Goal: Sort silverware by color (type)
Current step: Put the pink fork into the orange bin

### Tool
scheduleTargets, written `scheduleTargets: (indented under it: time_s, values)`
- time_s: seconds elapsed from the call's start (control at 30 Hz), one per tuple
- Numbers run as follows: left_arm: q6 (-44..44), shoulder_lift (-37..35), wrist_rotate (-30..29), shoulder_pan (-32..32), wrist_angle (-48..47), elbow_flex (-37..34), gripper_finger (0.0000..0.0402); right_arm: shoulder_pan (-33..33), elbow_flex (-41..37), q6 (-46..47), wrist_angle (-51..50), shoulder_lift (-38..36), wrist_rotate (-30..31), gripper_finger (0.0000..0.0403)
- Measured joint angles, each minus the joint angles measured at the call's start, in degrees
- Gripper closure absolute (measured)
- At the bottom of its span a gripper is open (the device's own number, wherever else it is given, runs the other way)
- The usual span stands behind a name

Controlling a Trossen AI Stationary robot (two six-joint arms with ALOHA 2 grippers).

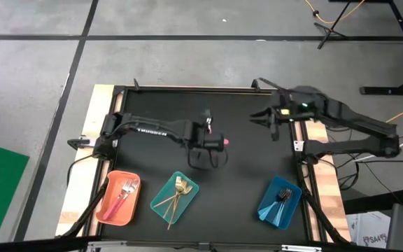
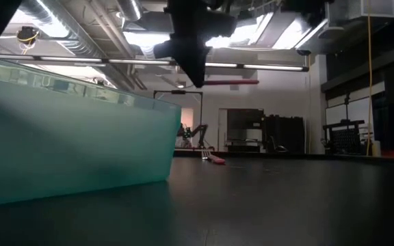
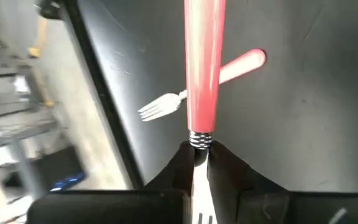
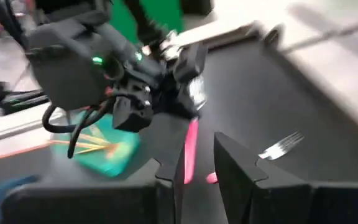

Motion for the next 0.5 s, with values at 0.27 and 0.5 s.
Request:
scheduleTargets:
  time_s: [0.27, 0.5]
  values:
    - [0.0, 0.0, -9.48, -6.22, 0.66, 0.0, 0.0381, -3.49, 0.0, 6.29, 0.09, 12.4, -19.11, 0.0327]
    - [-0.11, 0.0, -12.44, -7.48, 1.28, 0.0, 0.038, -3.43, -0.02, 6.28, 0.93, 22.08, -26.52, 0.0327]
